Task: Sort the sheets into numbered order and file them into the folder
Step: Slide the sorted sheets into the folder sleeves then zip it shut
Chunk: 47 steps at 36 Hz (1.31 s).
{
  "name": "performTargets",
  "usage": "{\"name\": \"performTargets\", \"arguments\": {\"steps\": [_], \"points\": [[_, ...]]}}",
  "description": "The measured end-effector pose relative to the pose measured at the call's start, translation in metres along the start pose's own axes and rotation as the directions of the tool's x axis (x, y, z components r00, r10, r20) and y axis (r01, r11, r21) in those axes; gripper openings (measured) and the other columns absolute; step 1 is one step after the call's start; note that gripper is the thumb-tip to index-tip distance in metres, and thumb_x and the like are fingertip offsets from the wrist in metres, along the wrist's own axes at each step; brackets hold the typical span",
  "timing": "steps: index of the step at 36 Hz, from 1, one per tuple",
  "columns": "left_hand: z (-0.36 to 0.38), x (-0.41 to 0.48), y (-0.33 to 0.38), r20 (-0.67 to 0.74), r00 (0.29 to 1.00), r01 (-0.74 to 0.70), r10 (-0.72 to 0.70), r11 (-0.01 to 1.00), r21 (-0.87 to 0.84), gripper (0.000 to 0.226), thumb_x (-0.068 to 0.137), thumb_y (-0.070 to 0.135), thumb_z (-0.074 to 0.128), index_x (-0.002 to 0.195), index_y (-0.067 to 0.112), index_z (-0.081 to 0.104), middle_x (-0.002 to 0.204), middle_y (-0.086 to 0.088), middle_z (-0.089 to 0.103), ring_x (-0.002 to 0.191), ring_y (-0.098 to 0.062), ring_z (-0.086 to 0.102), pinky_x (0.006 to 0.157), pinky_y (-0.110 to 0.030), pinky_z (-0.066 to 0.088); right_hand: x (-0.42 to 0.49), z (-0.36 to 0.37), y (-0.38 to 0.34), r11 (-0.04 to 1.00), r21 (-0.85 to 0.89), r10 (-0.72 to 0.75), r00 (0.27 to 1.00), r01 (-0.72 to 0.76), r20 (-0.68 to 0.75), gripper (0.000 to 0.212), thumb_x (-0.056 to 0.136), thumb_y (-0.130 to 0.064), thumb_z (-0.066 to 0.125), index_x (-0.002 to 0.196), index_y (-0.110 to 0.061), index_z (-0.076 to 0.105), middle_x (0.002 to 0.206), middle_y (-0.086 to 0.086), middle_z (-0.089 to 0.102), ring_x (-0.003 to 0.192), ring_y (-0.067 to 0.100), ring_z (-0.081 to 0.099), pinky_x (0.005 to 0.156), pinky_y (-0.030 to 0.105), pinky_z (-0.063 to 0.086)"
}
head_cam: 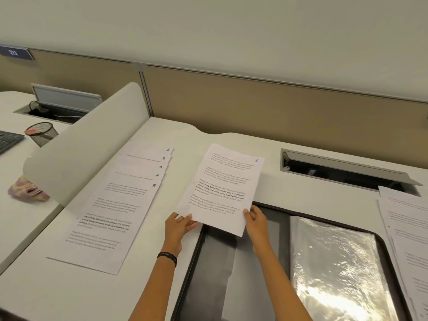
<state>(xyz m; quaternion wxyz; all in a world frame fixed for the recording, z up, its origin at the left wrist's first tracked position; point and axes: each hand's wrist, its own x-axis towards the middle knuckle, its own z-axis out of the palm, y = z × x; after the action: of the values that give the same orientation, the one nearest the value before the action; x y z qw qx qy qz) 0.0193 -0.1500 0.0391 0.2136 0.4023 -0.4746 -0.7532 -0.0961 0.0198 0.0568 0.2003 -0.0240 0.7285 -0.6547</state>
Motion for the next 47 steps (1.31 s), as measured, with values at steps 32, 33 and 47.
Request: {"name": "performTargets", "arguments": {"steps": [32, 33, 47], "points": [[-0.025, 0.078, 0.019, -0.234, 0.962, -0.134, 0.138, 0.99, 0.033, 0.014, 0.093, 0.0, 0.055, 0.106, 0.003, 0.048, 0.104, -0.02, 0.06, 0.073, -0.018, 0.06, 0.057, -0.016, 0.056, -0.021, 0.009, 0.048, 0.871, -0.41, -0.124, 0.929, 0.271, 0.35, 0.028, 0.094, -0.001, 0.048, 0.116, -0.012, 0.062, 0.112, -0.005, 0.06, 0.1, -0.005, 0.055, 0.085, 0.004, 0.041], [-0.025, 0.077, 0.019, -0.241, 0.962, -0.125, 0.13, 0.991, 0.038, 0.02, 0.094, 0.0, 0.055, 0.111, 0.004, 0.046, 0.105, -0.02, 0.058, 0.075, -0.019, 0.06, 0.062, -0.018, 0.056, -0.021, 0.008, 0.049, 0.869, -0.409, -0.128, 0.926, 0.277, 0.355, 0.028, 0.095, -0.002, 0.048, 0.116, -0.013, 0.062, 0.112, -0.005, 0.06, 0.1, -0.004, 0.055, 0.085, 0.004, 0.041], [-0.01, 0.049, 0.0, -0.425, 0.84, -0.23, 0.337, 0.931, 0.283, 0.073, 0.088, -0.011, 0.054, 0.148, 0.013, 0.021, 0.143, -0.016, 0.031, 0.122, -0.025, 0.046, 0.101, -0.033, 0.04, -0.026, -0.018, 0.048, 0.851, -0.405, -0.158, 0.899, 0.334, 0.41, 0.027, 0.097, -0.01, 0.047, 0.115, -0.023, 0.063, 0.112, -0.013, 0.061, 0.103, 0.0, 0.058, 0.09, 0.009, 0.043]]}}
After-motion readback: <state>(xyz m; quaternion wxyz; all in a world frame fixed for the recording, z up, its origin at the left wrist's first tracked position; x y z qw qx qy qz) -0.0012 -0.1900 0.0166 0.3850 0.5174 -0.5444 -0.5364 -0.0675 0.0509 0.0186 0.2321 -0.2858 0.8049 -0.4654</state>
